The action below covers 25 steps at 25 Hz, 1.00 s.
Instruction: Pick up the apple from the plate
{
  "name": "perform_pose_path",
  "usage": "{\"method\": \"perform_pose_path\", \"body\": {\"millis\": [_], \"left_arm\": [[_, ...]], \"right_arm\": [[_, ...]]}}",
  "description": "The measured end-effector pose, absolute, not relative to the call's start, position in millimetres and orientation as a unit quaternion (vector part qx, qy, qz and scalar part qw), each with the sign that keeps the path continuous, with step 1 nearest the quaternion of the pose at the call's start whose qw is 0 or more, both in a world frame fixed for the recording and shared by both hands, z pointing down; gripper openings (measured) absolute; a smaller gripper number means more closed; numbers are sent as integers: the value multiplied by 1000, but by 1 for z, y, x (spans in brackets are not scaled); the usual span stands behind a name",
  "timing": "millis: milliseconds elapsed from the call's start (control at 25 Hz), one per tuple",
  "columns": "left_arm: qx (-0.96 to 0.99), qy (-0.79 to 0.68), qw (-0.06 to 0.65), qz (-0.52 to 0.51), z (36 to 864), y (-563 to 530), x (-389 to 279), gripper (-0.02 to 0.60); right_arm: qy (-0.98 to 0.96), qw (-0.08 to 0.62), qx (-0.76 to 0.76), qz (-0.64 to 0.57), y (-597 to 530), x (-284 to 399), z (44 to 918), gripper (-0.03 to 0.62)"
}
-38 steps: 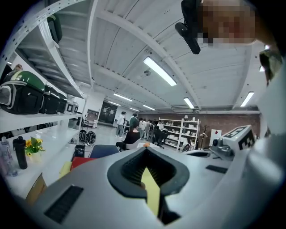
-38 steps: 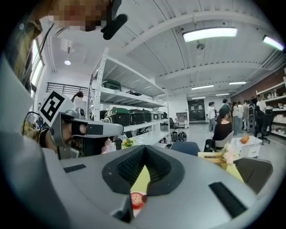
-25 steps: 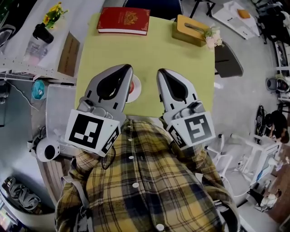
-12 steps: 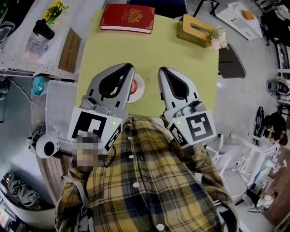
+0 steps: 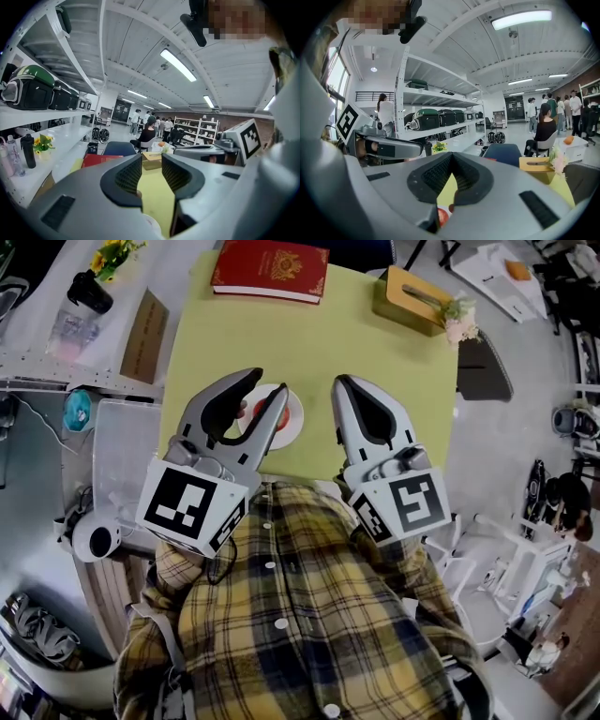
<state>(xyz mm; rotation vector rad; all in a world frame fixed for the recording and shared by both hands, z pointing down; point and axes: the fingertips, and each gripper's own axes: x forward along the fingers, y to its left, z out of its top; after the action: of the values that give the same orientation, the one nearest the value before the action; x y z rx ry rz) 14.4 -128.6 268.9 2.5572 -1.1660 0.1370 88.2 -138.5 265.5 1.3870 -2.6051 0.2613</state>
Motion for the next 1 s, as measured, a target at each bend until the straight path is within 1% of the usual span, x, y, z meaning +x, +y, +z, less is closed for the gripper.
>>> {"method": "perform_pose_path", "body": {"millis": [240,360,680,920,1000], "left_arm": [[902,-393,172,46,275,-128,17,217],[901,-397,171,44,276,-128,17,253],[894,-407,178,54,298,-129,19,295],[888,-418,178,71,330,-125,20,298],[885,-421,184,77,343,-123,20,308]], "right_arm": [[-873,92,471,92,-140,89,270,-3],[-871,93,473,94,-141,92,272,-3],[-868,101,475,106,-144,98,284,-3],[-865,112,475,120,-144,100,306,-3],[-864,118,473,123,-145,100,315,-3]]}}
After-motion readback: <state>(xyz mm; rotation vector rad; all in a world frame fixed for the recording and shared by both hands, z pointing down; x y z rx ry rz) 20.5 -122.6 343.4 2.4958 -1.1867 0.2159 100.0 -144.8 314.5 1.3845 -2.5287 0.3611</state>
